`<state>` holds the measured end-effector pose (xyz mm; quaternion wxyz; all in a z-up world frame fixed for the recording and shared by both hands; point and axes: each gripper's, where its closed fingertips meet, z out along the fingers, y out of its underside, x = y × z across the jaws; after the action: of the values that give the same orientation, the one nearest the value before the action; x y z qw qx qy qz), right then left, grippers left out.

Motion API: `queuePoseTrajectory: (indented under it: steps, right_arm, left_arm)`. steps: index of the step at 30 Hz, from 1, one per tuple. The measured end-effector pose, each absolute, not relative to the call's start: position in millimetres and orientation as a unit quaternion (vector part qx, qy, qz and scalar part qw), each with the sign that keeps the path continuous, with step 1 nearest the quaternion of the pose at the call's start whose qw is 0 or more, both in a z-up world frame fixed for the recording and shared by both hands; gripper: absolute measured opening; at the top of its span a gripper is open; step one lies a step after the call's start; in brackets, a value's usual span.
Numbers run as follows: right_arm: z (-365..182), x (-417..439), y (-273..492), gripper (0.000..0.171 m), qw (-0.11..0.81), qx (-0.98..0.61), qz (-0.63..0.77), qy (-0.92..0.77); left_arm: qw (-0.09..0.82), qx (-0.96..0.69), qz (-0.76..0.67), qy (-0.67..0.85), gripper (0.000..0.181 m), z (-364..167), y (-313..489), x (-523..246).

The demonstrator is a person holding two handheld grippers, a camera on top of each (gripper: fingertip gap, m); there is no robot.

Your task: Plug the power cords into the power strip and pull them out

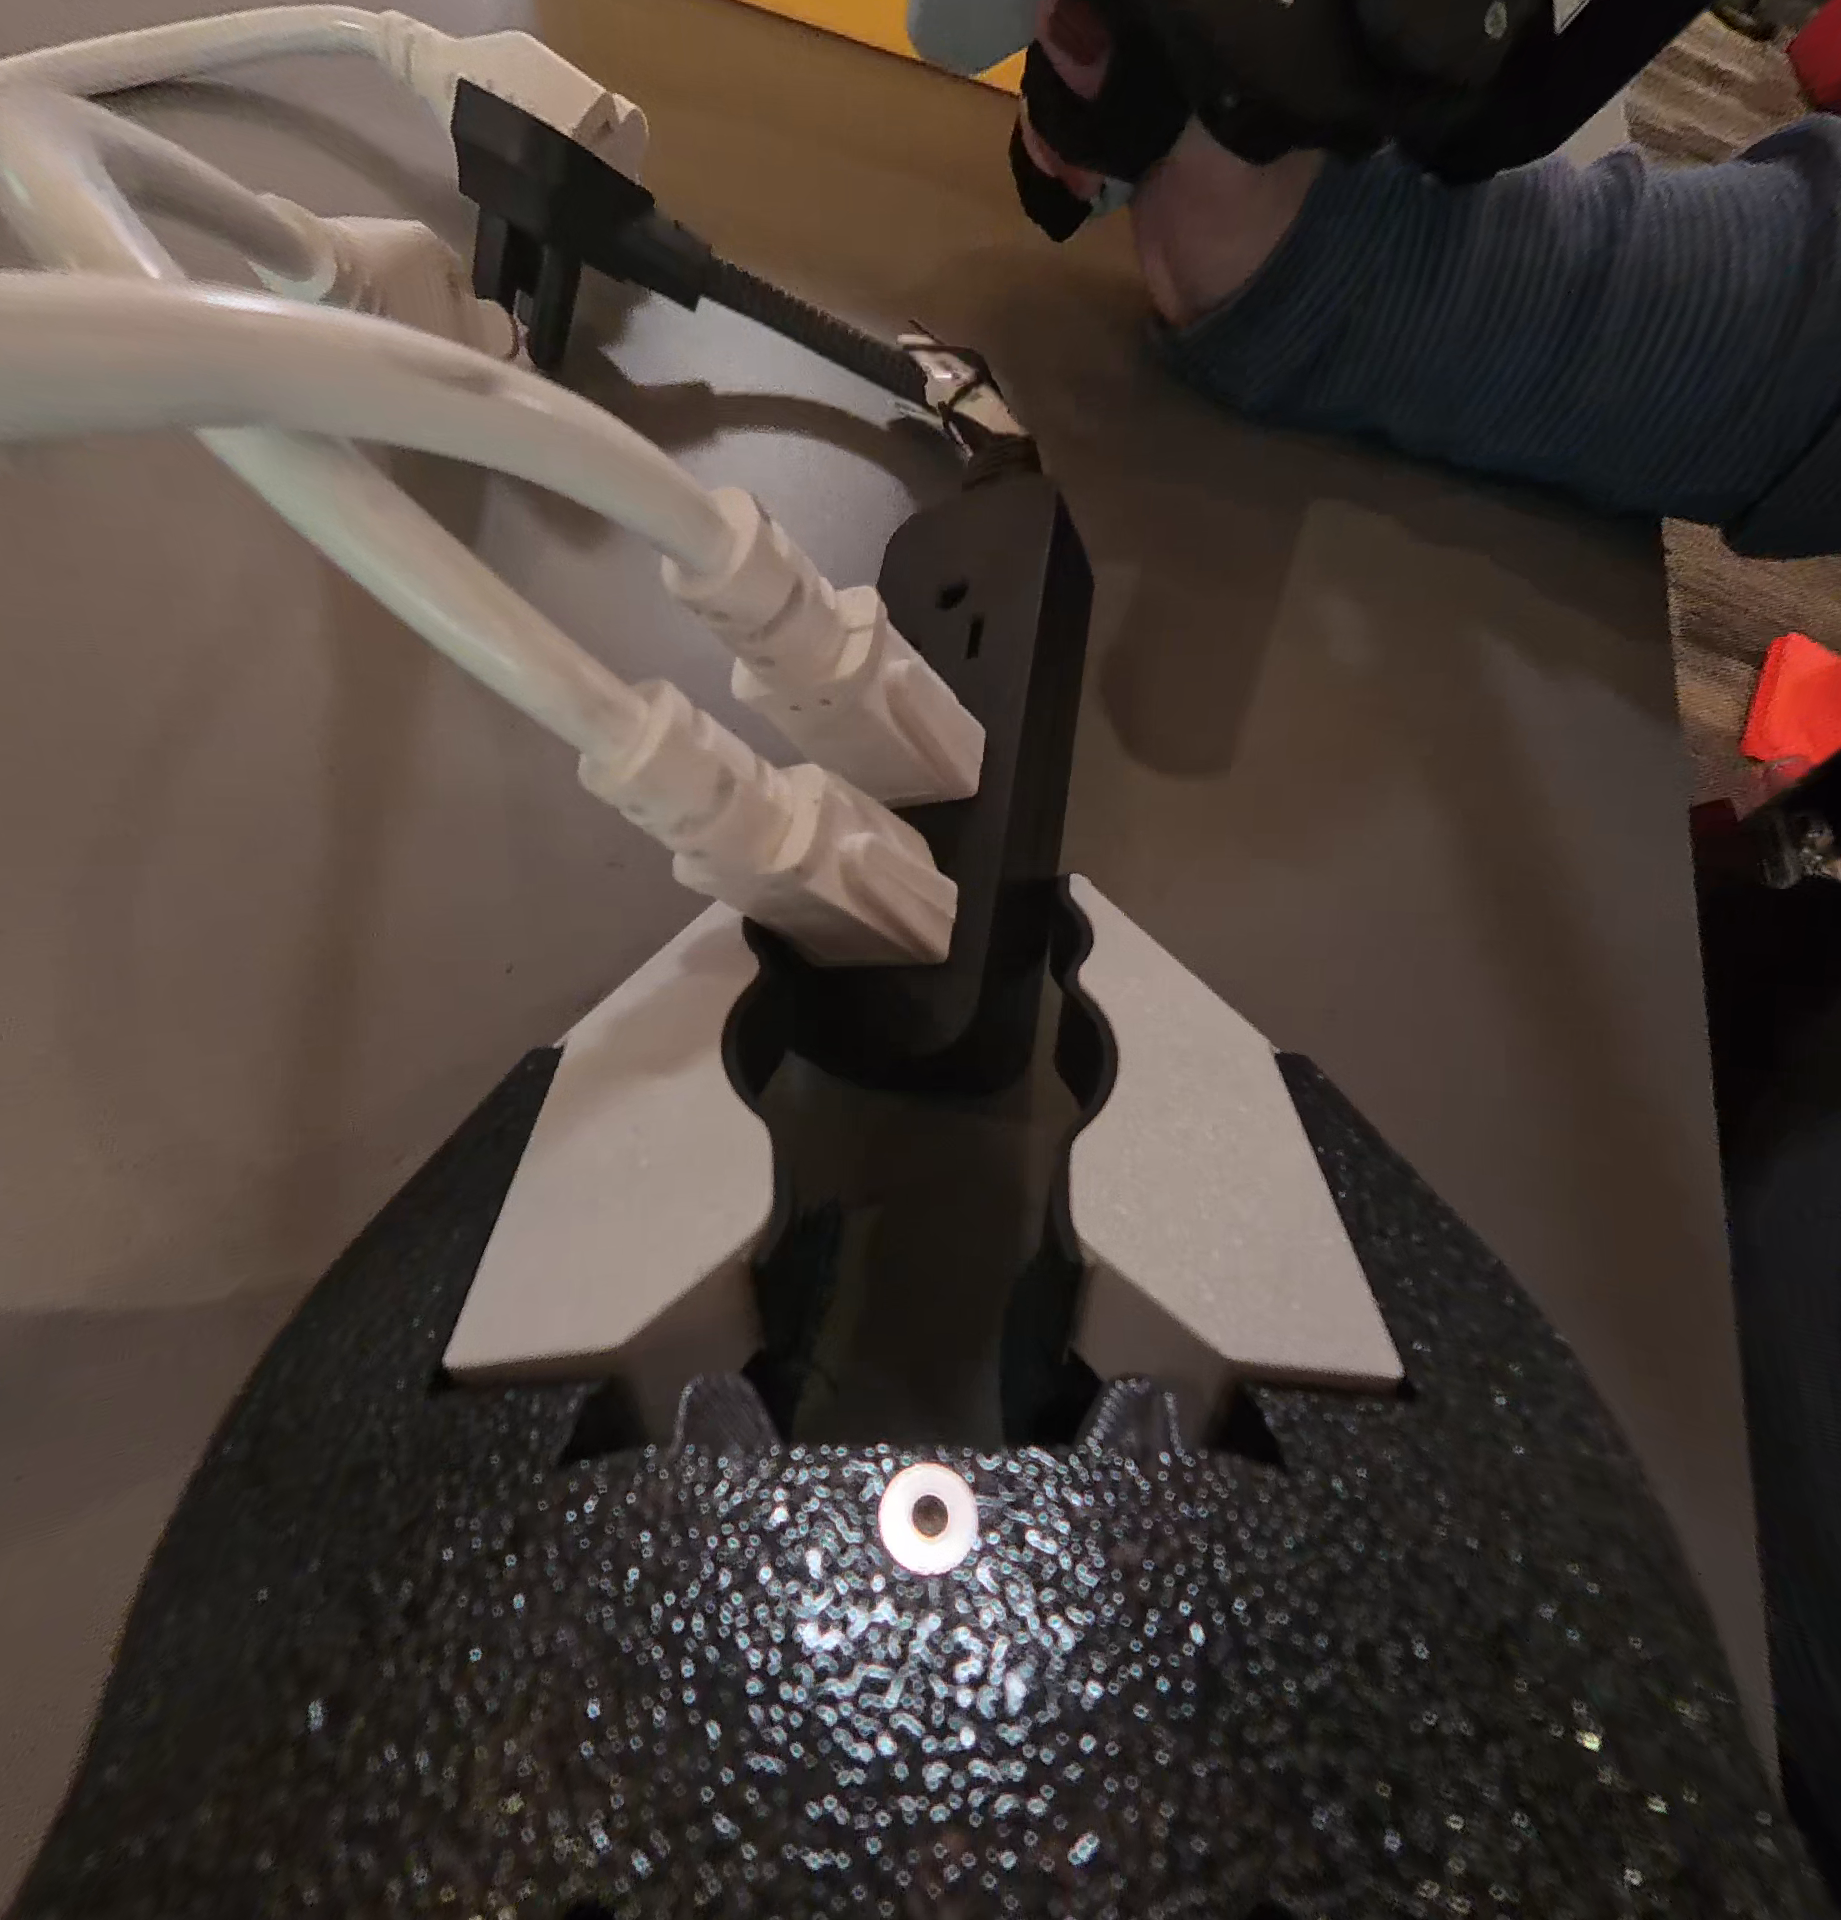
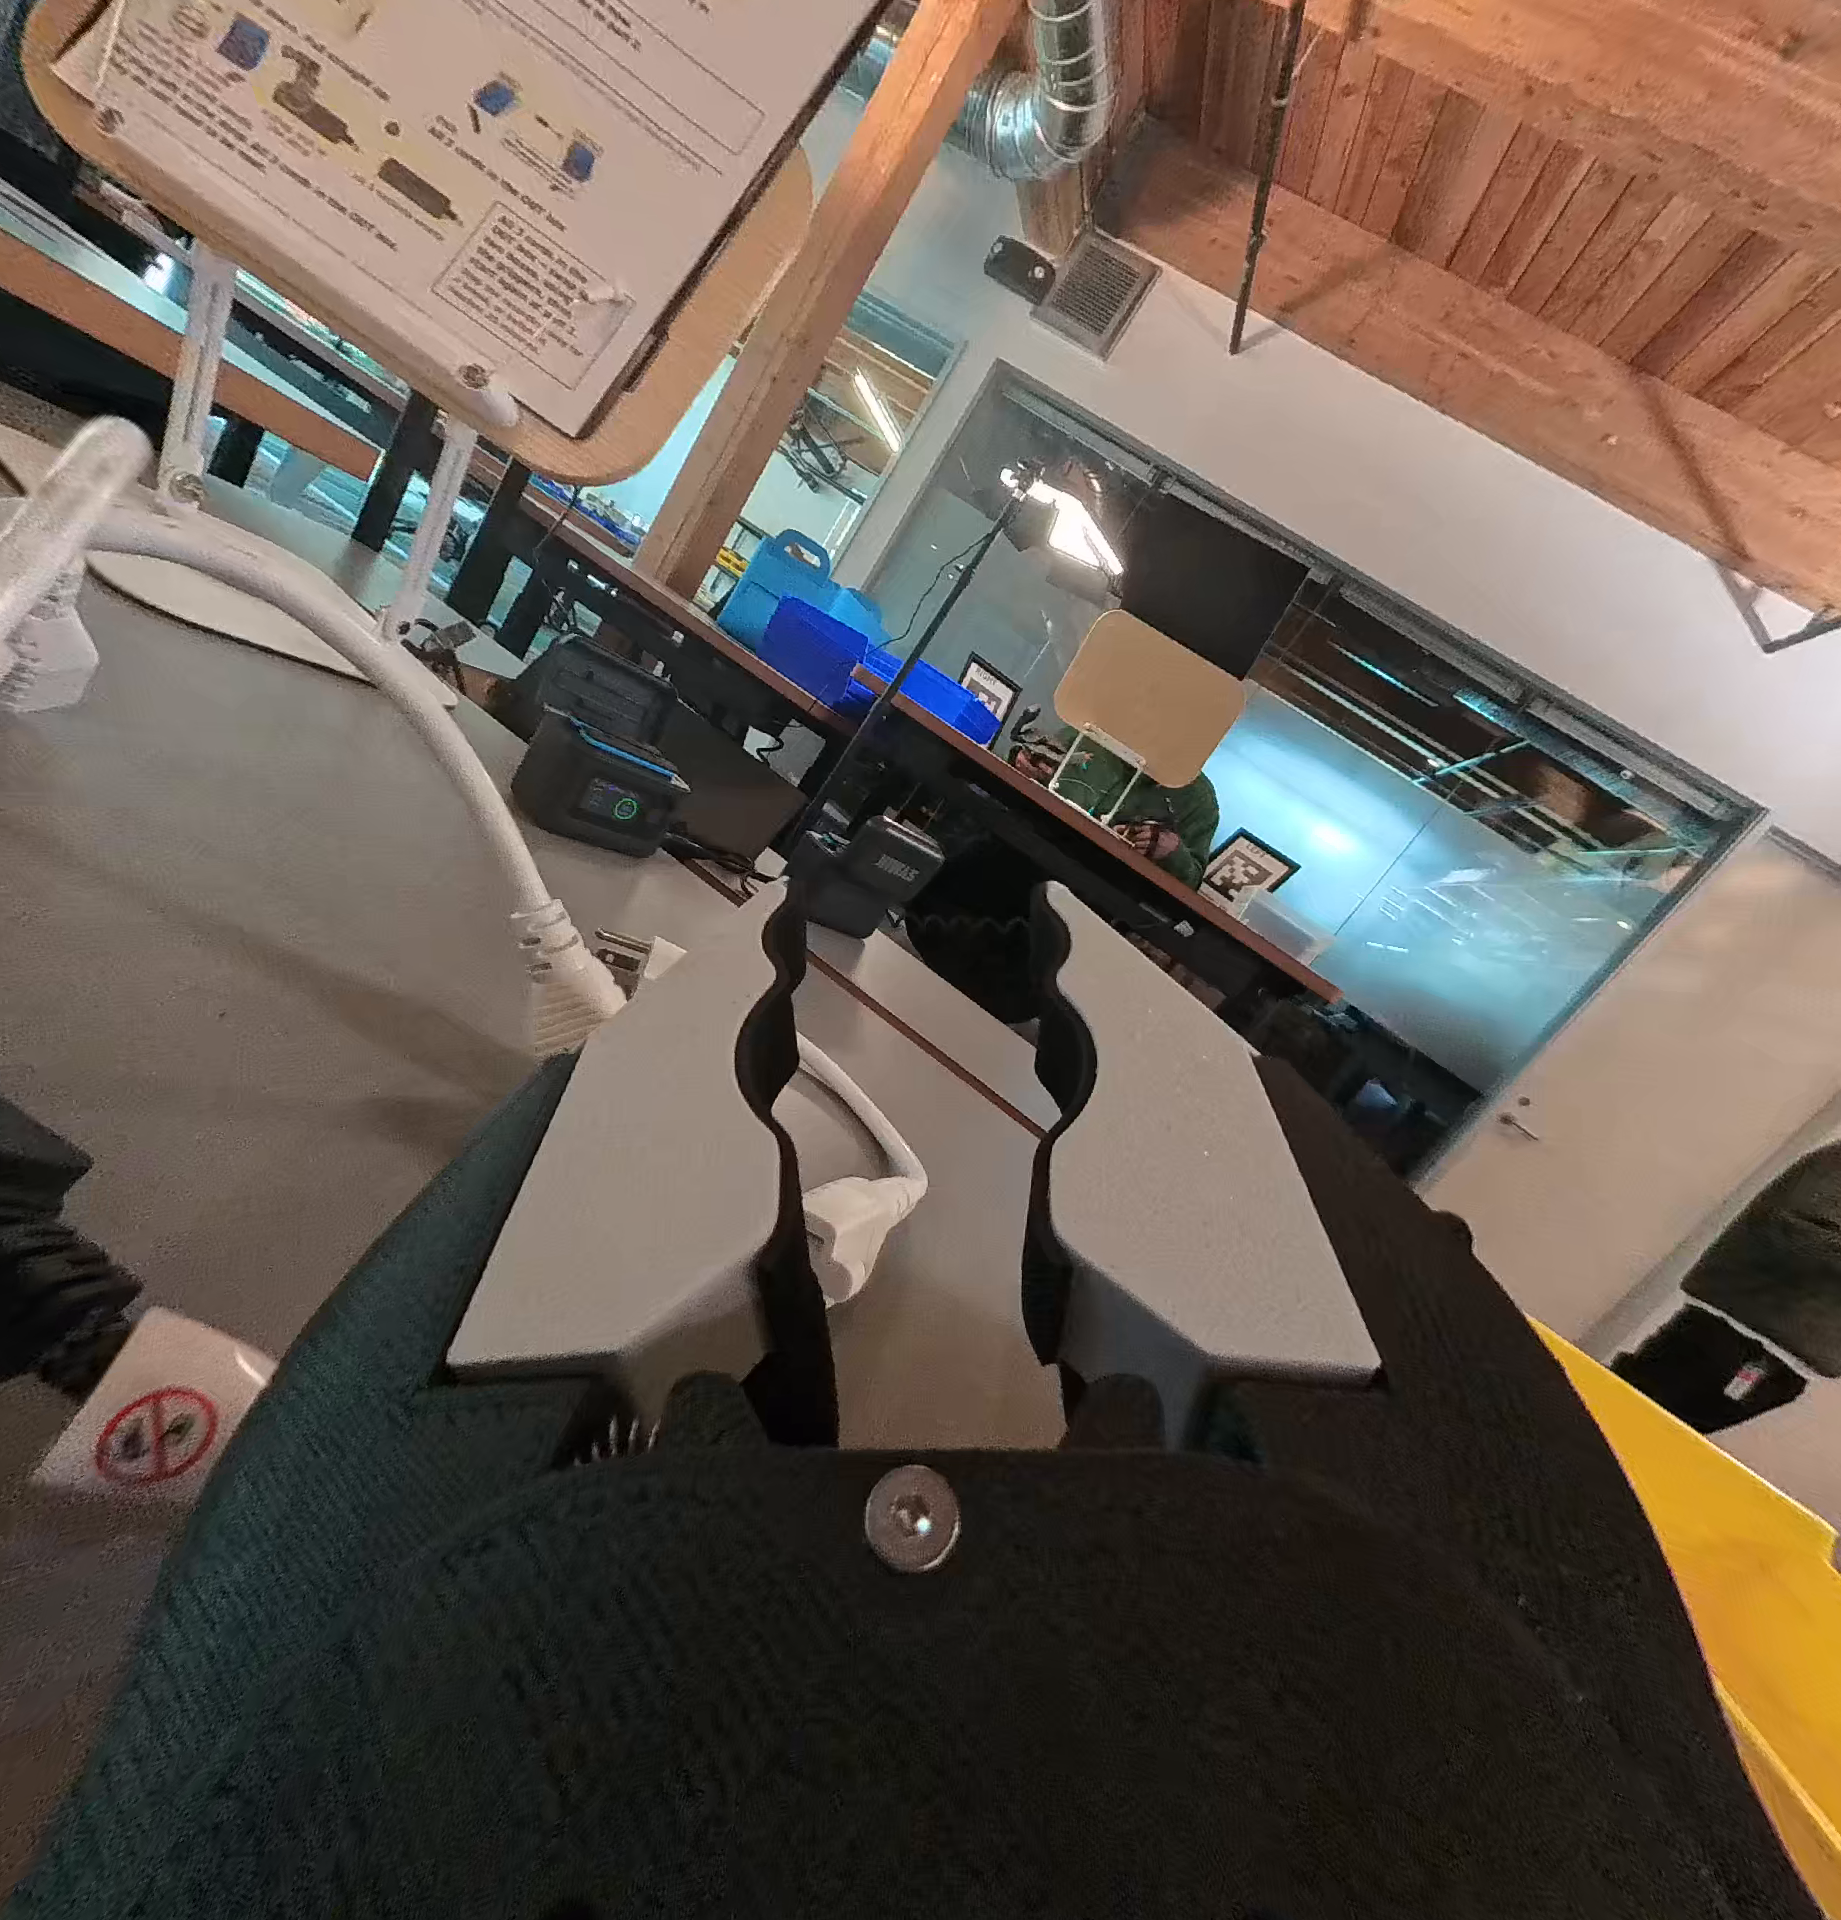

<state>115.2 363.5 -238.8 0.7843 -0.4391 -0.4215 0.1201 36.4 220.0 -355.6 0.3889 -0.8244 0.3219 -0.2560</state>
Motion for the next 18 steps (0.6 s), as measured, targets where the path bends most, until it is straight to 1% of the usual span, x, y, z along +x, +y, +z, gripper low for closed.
queuePoseTrajectory:
  steps: [11, 14, 18]
  right_arm:
    - [-240, 121, 374, 0.039, 0.786, -0.453, 0.095, -0.41]
    - [-244, 124, 384, 0.032, 0.774, -0.482, 0.094, -0.4]
    - [-247, 129, 396, 0.031, 0.763, -0.515, 0.105, -0.377]
  left_arm:
    - [0.391, -0.822, -0.247, 0.332, 0.05, -356, 220, 37]
    - [0.398, -0.822, -0.237, 0.33, 0.051, -355, 220, 35]
    - [0.408, -0.818, -0.24, 0.327, 0.052, -352, 217, 30]
